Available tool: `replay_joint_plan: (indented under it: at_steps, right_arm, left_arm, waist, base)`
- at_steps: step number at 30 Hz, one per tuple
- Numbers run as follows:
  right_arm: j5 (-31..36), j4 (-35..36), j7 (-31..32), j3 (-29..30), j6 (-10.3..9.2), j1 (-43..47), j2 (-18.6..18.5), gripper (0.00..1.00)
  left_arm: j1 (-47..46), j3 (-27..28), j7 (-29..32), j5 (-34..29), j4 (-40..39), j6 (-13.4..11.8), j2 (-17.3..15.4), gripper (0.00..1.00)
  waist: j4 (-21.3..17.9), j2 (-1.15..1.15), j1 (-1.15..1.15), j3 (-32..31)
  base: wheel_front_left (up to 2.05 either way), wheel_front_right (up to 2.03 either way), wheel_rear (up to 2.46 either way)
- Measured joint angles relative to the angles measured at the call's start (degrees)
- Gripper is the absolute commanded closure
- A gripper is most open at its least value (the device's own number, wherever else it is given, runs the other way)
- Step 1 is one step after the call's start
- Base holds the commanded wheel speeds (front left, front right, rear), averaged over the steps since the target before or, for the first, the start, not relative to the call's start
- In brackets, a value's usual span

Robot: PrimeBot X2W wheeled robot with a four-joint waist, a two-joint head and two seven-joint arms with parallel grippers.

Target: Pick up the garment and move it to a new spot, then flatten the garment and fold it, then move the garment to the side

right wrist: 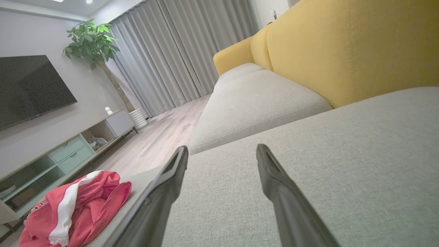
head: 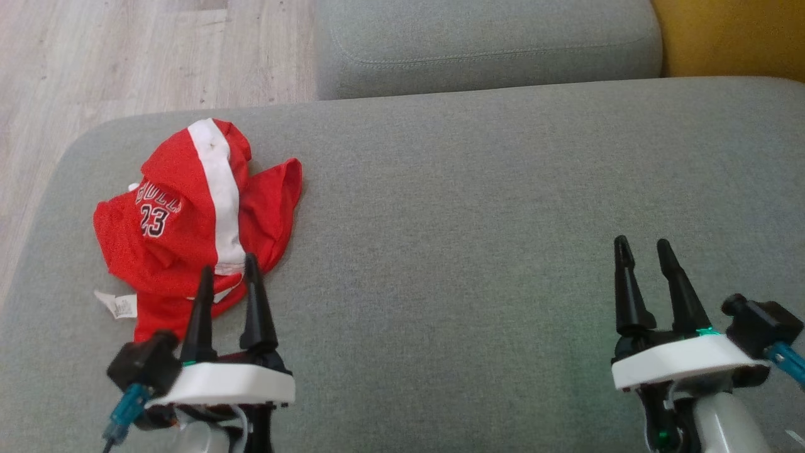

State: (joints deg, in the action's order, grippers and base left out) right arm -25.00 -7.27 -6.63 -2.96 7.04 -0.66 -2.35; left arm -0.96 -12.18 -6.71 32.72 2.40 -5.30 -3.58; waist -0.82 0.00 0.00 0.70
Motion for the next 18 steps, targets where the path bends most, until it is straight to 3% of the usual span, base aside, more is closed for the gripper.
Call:
replay_joint_plan:
  at_steps: [16, 18]
  right_arm:
    - [14.5, 1.5, -2.5, -2.1, 0.0, 0.0, 0.0, 0.0]
    - [18.0, 1.9, -3.0, -2.2, 0.01, 0.0, 0.0, 0.0]
  left_arm:
    - [-3.6, -11.2, -2.5, -14.1, 5.4, -1.9, -4.5, 0.0]
    - [-4.3, -13.2, -3.0, -16.9, 6.6, -3.4, -5.1, 0.0]
  waist:
    - [-0.3, 0.0, 0.0, 0.0]
    - [-0.4, 0.0, 0.0, 0.1]
  base:
    - [0.0, 0.0, 0.0]
    - [0.0, 0.0, 0.0]
